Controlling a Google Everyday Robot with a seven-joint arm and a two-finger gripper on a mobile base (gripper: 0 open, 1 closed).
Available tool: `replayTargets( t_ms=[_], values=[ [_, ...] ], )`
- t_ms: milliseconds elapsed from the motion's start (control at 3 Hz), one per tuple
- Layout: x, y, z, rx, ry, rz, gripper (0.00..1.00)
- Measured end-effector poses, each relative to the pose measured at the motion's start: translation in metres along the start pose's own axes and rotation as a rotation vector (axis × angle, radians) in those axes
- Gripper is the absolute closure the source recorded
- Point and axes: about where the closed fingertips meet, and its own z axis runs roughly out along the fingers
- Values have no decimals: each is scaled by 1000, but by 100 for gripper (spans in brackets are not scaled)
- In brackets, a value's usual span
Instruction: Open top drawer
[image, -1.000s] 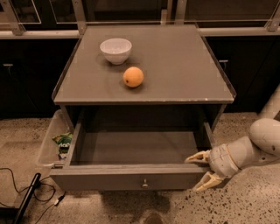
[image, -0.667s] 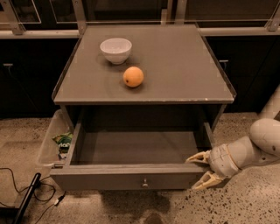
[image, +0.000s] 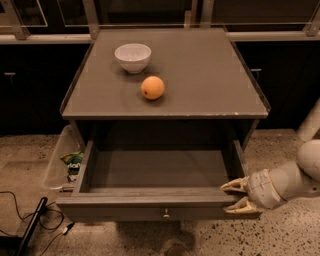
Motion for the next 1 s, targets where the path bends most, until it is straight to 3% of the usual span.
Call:
replayTargets(
  t_ms=[1000],
  values=[
    [0,0,0,0,0,0,0]
  ],
)
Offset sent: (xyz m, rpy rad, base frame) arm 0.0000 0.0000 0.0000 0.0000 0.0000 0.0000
